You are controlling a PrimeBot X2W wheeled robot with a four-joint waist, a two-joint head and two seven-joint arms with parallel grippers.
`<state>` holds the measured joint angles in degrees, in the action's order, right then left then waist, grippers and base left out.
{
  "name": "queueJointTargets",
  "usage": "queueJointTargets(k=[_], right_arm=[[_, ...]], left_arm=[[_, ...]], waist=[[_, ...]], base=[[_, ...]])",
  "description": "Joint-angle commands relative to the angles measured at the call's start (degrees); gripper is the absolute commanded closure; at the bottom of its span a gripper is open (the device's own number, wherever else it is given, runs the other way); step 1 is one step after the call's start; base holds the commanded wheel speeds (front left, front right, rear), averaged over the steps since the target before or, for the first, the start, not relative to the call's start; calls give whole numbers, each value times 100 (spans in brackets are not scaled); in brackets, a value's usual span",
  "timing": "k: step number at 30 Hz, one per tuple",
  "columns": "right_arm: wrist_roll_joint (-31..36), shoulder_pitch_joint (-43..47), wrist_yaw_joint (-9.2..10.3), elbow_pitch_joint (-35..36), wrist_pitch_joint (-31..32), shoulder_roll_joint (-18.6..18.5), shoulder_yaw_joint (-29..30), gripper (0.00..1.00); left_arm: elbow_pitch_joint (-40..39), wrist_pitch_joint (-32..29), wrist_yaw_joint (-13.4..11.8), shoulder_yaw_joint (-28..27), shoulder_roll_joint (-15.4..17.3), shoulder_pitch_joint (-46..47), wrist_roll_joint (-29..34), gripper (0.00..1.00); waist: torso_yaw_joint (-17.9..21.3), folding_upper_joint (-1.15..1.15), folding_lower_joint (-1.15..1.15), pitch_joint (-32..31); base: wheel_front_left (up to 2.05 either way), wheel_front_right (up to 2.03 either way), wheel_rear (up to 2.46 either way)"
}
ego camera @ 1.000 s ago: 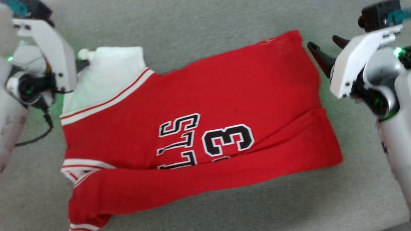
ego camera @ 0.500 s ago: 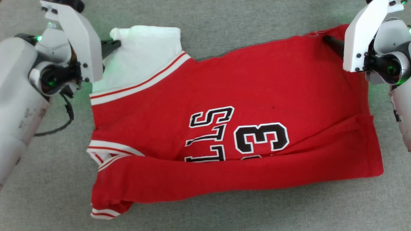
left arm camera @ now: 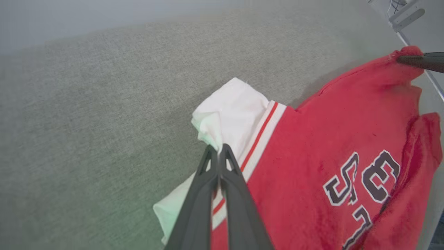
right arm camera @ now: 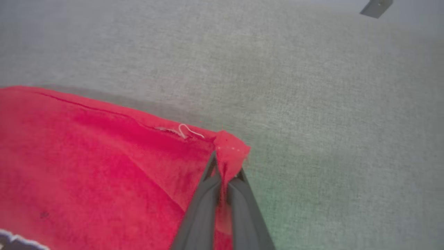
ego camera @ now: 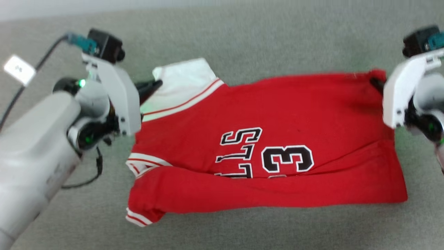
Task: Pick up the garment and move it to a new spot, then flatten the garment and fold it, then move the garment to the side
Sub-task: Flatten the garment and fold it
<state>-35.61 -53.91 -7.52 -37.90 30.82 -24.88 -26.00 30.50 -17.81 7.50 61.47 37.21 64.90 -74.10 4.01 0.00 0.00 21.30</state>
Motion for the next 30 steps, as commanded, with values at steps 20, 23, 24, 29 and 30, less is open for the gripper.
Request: queueJointTargets(k=[20, 23, 24, 29, 30], right_arm=[[-740, 3602, 5, 2706, -26, -1466, 1107, 100], [-574, 3944, 5, 2813, -43, -1318, 1409, 100], [-500, 4022, 5, 2836, -52, -1264, 1486, 100], [-160, 4262, 5, 2803, -115, -937, 1700, 100], [-121, 4282, 5, 2773, -123, -876, 1709, 100]], left_arm=[[-2997, 2321, -343, 277, 1327, -2782, -348, 100], [-3019, 2565, -386, 327, 1284, -3112, -424, 100], [-2995, 2609, -376, 358, 1248, -3192, -436, 100], [-2571, 2808, -350, 418, 1062, -3411, -447, 100], [-2471, 2835, -326, 434, 996, -3426, -425, 100]], waist=[[-762, 0, 0, -1294], [-777, 0, 0, -1218], [-778, 0, 0, -1191], [-739, 0, 0, -1033], [-727, 0, 0, -1001]], base=[[0, 0, 0], [0, 0, 0], [0, 0, 0], [0, 0, 0], [0, 0, 0]])
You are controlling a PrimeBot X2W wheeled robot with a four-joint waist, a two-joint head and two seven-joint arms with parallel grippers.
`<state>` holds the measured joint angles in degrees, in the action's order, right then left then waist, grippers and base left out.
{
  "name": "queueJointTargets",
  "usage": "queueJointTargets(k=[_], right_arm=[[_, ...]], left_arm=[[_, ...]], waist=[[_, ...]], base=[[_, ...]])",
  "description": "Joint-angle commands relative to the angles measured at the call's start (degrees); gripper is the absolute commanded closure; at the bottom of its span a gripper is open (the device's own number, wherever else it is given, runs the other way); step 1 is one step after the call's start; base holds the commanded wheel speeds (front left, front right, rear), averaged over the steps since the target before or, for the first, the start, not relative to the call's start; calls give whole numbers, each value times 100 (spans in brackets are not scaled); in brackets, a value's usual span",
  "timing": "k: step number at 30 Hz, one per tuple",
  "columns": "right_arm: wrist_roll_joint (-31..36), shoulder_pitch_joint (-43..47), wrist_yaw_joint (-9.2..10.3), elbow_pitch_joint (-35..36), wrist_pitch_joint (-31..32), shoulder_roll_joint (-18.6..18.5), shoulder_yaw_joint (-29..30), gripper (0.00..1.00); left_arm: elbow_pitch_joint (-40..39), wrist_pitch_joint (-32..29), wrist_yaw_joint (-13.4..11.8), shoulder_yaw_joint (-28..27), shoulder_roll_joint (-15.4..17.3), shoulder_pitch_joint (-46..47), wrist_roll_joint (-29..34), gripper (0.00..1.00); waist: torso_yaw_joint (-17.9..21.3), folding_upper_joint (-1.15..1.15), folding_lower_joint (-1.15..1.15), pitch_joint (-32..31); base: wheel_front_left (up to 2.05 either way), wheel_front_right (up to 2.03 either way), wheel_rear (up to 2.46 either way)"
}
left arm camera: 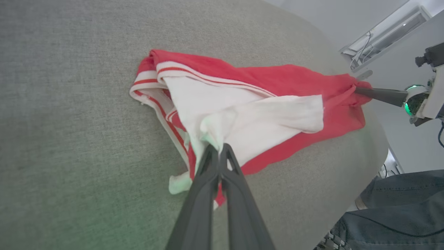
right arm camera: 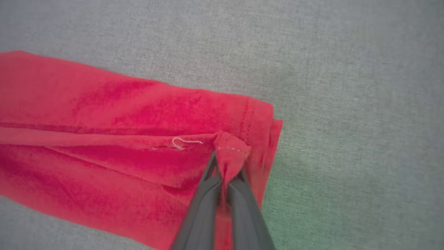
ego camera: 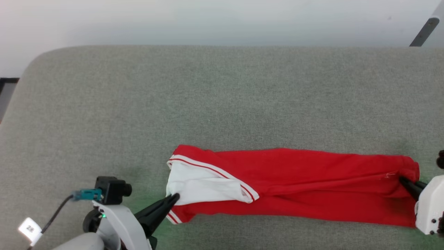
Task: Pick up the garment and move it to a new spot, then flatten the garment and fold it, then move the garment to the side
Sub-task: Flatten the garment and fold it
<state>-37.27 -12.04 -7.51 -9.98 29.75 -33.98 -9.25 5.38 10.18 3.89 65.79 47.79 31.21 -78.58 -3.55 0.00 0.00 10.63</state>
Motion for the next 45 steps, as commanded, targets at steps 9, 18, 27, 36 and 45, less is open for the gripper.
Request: queueJointTargets(k=[9, 18, 27, 36, 45], right_arm=[[262, -146, 4, -241, -270, 312, -20, 65], [3, 116, 4, 79, -145, 238, 310, 0], [-305, 687, 4, -51, 274, 209, 1130, 0], [-429, 897, 4, -655, 679, 250, 1662, 0], [-399, 465, 3, -1173, 1481, 456, 1765, 0]], left_arm=[[938, 329, 271, -48, -520, -14, 207, 84], [979, 493, 343, -560, -726, -347, 279, 0], [1003, 492, 344, -1983, -1290, -1210, 898, 0], [1186, 493, 321, -3545, -1820, -2052, 2235, 0], [827, 492, 253, -5038, -2380, -2475, 4202, 0]], waist=[[140, 0, 0, 174], [30, 0, 0, -168], [-555, 0, 0, -439], [-1032, 0, 0, -551], [-1123, 0, 0, -603]], base=[[0, 0, 0], [0, 0, 0], [0, 0, 0], [0, 0, 0], [0, 0, 0]])
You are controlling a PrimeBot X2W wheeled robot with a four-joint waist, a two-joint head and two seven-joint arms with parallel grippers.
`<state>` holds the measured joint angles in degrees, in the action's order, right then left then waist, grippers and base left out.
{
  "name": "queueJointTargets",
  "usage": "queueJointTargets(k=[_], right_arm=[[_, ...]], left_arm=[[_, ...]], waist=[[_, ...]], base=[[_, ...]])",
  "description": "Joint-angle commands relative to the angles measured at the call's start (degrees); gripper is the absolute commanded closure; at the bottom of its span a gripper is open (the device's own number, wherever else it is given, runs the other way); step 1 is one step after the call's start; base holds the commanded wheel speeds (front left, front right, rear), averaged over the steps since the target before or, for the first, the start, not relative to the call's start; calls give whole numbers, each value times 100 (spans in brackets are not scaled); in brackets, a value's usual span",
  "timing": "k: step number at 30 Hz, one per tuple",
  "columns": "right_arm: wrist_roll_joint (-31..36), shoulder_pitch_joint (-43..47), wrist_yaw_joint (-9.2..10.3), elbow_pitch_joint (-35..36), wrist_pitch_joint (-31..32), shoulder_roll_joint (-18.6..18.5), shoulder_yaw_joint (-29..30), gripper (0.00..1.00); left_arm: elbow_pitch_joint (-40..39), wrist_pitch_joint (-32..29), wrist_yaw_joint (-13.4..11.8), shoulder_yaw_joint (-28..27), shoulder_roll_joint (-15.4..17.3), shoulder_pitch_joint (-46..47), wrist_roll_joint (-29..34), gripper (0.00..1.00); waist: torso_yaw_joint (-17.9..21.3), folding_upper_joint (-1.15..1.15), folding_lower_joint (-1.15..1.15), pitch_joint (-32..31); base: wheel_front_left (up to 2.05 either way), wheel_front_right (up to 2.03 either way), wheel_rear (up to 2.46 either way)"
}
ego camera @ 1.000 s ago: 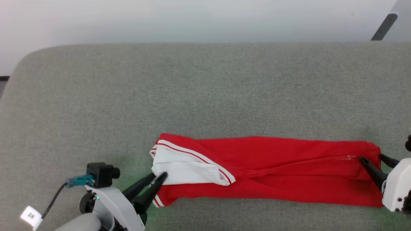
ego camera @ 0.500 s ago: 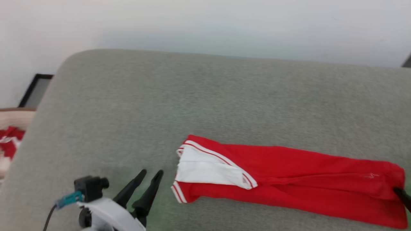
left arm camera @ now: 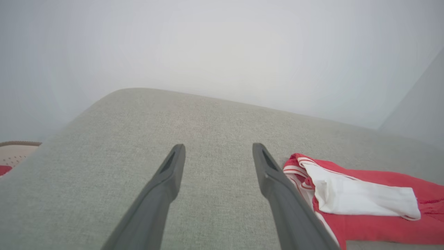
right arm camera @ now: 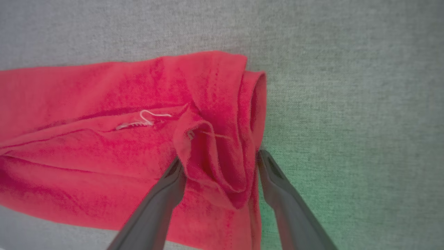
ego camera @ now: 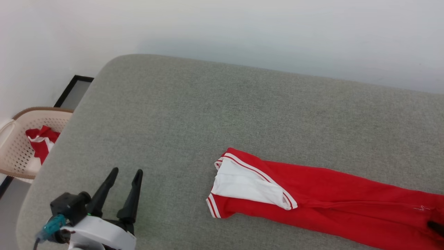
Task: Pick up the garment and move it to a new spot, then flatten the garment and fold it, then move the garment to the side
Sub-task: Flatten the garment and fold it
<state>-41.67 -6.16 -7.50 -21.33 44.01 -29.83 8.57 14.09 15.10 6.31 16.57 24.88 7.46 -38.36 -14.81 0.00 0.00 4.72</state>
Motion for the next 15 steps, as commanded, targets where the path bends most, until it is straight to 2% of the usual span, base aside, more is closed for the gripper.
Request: queueJointTargets(k=[1, 5, 9, 10, 11, 12, 13, 14, 15], right_arm=[[64, -168, 2, -92, 97, 68, -26, 0], [211, -342, 2, -404, 340, 209, -80, 0], [431, -441, 2, -631, 482, 408, -210, 0], [464, -472, 2, -661, 483, 462, -253, 8], [512, -508, 0, -689, 447, 520, -276, 57], [512, -508, 0, -689, 447, 520, -276, 57], [548, -541, 0, -703, 424, 568, -298, 95], [551, -564, -1, -708, 422, 616, -336, 100], [545, -597, -2, -710, 421, 649, -363, 100]], left_arm=[[-75, -2, 18, -214, -141, -120, 334, 0], [-107, -1, 69, -467, -347, -204, 831, 0], [-43, -1, 102, -617, -507, -225, 1053, 0], [-6, -1, 108, -640, -537, -238, 1091, 0], [11, -1, 117, -662, -571, -240, 1125, 0], [11, -1, 117, -662, -571, -240, 1125, 0], [18, -1, 124, -691, -598, -238, 1154, 0], [38, -1, 121, -711, -619, -254, 1190, 0], [53, -1, 115, -727, -630, -271, 1213, 0]], waist=[[10, 0, 0, -14], [28, 0, 0, -35], [66, 0, 0, 14], [78, 0, 0, 39], [89, 0, 0, 59], [89, 0, 0, 59], [103, 0, 0, 76], [115, 0, 0, 87], [133, 0, 0, 104]], base=[[0, 0, 0], [0, 0, 0], [0, 0, 0], [0, 0, 0], [0, 0, 0], [0, 0, 0], [0, 0, 0], [0, 0, 0], [0, 0, 0]])
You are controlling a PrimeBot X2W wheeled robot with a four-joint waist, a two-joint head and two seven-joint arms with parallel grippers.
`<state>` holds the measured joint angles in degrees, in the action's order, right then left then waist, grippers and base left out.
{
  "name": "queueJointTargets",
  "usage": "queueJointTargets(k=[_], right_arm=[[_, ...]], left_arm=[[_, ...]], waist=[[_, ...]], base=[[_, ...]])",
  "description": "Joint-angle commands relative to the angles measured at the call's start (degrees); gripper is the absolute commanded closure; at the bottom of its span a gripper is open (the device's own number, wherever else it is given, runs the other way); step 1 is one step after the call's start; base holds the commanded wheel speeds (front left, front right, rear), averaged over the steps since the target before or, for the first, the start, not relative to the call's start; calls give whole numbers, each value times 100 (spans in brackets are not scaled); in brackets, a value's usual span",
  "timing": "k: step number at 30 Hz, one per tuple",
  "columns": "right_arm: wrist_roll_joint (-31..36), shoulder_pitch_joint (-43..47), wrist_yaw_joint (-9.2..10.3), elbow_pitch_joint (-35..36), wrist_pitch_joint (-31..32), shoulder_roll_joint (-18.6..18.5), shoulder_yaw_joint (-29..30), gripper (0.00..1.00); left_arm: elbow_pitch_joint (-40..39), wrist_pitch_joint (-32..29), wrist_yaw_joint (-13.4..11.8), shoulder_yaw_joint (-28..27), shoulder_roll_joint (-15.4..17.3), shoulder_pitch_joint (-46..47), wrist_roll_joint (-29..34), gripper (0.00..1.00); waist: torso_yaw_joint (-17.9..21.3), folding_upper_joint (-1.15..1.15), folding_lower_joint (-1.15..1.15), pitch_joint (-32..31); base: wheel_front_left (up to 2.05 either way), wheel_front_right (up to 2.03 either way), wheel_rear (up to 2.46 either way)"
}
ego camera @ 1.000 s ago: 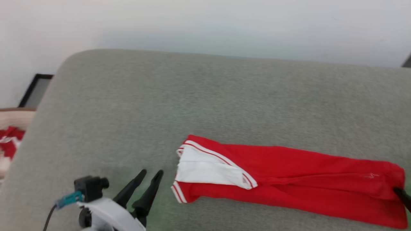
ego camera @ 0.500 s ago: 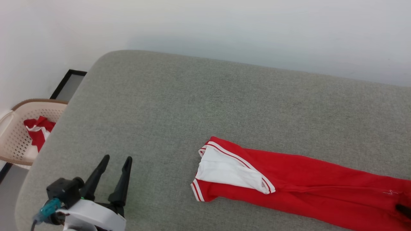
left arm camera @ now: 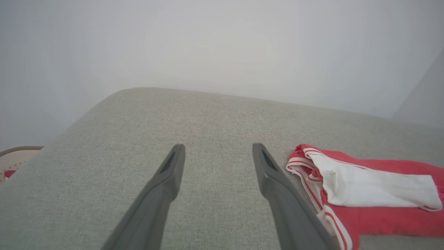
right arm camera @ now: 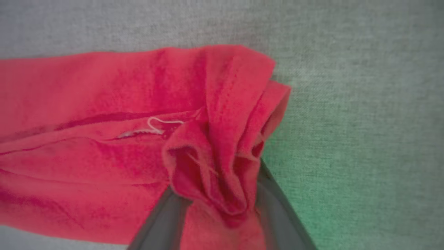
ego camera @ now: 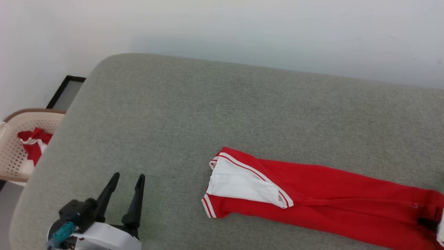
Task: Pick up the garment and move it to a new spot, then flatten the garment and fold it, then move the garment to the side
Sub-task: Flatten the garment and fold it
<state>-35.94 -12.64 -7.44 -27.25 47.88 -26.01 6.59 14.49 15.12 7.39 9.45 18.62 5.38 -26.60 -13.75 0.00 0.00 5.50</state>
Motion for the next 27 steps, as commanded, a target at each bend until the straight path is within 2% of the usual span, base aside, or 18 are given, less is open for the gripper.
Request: queueJointTargets(k=[1, 15, 25, 27], right_arm=[[-33, 21, -8, -109, 0, 280, -166, 100], [113, -503, 0, -118, -687, -221, 460, 100], [575, -756, -1, -551, -1292, -1089, 1463, 100], [651, -800, -1, -636, -1360, -1150, 1610, 100]], left_arm=[[3, -3, 9, -21, -11, -71, 59, 0], [-232, -3, 14, -213, 2, -142, 103, 0], [-451, -3, 14, -239, -30, 33, -3, 0], [-449, -3, 14, -250, -22, 46, -1, 0]], waist=[[49, 0, 0, 38], [609, 0, 0, 281], [909, 0, 0, 612], [941, 0, 0, 618]], base=[[0, 0, 0], [0, 0, 0], [0, 0, 0], [0, 0, 0]])
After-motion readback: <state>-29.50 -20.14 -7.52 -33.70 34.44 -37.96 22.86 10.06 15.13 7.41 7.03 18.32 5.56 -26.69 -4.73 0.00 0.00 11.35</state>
